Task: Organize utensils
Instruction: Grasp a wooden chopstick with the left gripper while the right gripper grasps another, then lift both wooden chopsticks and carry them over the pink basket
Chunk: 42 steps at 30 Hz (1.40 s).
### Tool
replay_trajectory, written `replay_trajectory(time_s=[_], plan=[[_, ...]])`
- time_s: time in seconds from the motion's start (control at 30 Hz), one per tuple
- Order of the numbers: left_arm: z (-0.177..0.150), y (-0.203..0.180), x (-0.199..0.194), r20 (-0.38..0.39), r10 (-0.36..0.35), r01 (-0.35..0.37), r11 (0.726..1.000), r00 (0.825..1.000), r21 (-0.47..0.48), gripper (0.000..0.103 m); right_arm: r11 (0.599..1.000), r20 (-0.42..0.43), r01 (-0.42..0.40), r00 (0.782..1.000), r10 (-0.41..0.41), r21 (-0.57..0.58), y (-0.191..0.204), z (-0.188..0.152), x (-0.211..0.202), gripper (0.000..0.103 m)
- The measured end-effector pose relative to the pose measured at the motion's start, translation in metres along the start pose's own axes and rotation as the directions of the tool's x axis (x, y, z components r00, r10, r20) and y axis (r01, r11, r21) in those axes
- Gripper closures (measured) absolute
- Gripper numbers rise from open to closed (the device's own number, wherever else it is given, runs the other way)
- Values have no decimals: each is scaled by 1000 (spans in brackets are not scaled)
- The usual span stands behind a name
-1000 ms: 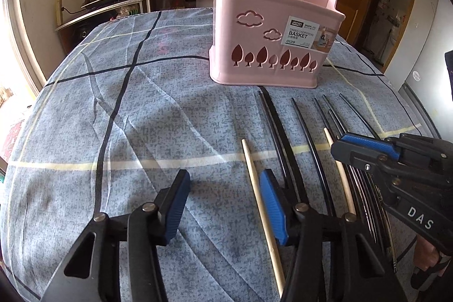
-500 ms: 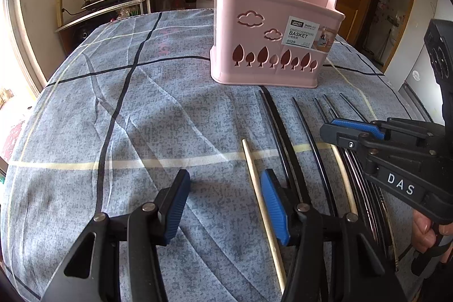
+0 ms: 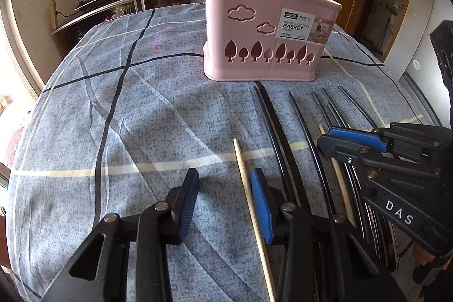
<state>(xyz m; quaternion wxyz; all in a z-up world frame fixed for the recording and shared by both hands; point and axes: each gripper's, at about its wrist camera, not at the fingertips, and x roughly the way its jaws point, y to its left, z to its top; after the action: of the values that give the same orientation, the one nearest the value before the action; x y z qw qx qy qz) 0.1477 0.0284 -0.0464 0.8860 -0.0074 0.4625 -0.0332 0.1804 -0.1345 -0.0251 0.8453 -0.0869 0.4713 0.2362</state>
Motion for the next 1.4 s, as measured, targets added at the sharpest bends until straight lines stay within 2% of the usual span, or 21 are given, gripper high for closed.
replay_trajectory(time_s=[0.3, 0.37, 0.47, 0.57, 0.73, 1.03, 1.2, 1.4], plan=[[2, -4, 1, 7, 21, -21, 1000, 1000, 6, 64, 999, -2, -17, 1000, 17, 37, -9, -2, 2, 91], [2, -5, 1, 8, 20, -20, 1000, 1000, 6, 74, 998, -4, -44, 999, 45, 45, -9, -1, 3, 91], [3, -7, 2, 5, 17, -17, 1000, 1000, 8, 84, 999, -7, -42, 999, 43, 29, -5, -1, 4, 93], [5, -6, 3, -2, -13, 13, 1000, 1000, 8, 96, 998, -10, -56, 998, 57, 39, -5, 0, 4, 94], [6, 4, -5, -1, -87, 87, 996, 996, -33, 97, 994, 25, -91, 996, 89, 56, -9, 1, -11, 95], [21, 5, -67, 129, -168, 171, 985, 977, -14, 98, 990, 179, -136, 975, 129, 27, -8, 15, -76, 96], [33, 4, -112, 221, -189, 189, 982, 957, 21, 98, 991, 269, -135, 955, 127, 10, -5, 26, -112, 97], [47, 6, -141, 280, -202, 196, 979, 938, 49, 98, 992, 335, -124, 935, 115, 6, -9, 35, -135, 98]])
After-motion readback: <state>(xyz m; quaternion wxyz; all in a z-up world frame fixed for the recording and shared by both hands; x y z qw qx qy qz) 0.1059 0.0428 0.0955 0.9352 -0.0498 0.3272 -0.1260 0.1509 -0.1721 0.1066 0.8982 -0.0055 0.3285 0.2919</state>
